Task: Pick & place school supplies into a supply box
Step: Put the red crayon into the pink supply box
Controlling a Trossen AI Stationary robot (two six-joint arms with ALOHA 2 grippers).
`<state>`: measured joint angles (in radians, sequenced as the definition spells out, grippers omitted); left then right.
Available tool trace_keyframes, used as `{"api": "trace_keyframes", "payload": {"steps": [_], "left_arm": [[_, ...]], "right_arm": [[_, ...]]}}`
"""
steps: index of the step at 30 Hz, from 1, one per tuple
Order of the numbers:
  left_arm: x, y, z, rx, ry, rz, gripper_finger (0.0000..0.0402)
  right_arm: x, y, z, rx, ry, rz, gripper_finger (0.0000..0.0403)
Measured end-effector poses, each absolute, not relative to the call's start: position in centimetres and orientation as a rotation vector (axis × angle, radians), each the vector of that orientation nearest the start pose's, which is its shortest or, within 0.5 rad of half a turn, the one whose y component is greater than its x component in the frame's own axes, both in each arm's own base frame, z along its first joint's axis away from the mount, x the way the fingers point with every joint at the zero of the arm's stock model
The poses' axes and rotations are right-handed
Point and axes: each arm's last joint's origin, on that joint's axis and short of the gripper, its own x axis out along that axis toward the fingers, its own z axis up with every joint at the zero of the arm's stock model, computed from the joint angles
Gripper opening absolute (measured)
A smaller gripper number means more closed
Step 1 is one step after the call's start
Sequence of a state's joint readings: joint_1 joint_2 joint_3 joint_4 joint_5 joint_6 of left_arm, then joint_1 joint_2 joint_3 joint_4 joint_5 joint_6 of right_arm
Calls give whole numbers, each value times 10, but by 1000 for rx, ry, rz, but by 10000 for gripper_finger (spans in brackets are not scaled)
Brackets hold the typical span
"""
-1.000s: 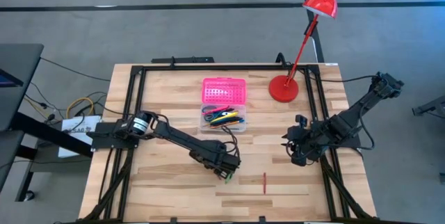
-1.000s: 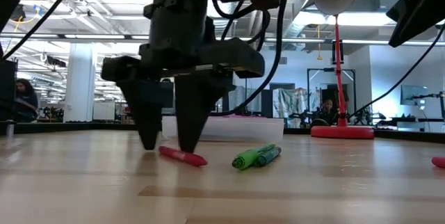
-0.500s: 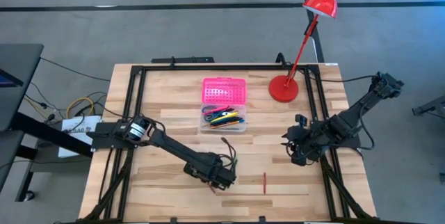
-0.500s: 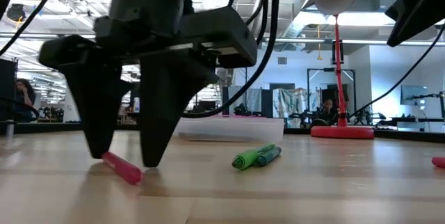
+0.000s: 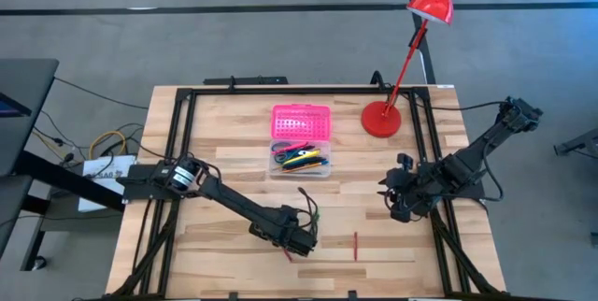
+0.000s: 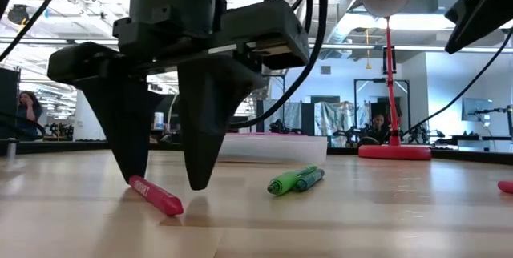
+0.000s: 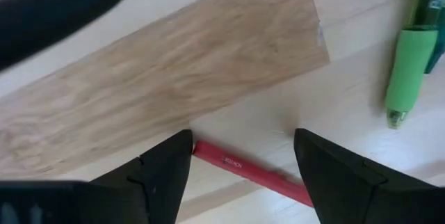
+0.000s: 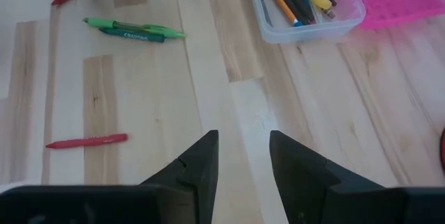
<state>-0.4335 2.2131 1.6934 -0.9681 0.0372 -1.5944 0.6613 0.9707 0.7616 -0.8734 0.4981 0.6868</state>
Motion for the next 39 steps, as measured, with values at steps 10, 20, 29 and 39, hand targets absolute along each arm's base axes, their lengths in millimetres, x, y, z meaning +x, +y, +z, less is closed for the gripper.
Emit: {"api": "trace_keyframes", "payload": {"steps": [10,20,29,39], "left_arm": [[385,-179,146,-960,1352,840,249],[382,-182,145,-967,1359,867,249],[376,-185,144,-1003,1356,964,249],[376,-199,143,-1229,1259,1069,249]], "right_arm": [[138,96,247,60,880,-141,121],[138,97,248,65,872,-135,121],[138,97,248,39,873,-126,121],[138,97,248,27,875,-122,121]]}}
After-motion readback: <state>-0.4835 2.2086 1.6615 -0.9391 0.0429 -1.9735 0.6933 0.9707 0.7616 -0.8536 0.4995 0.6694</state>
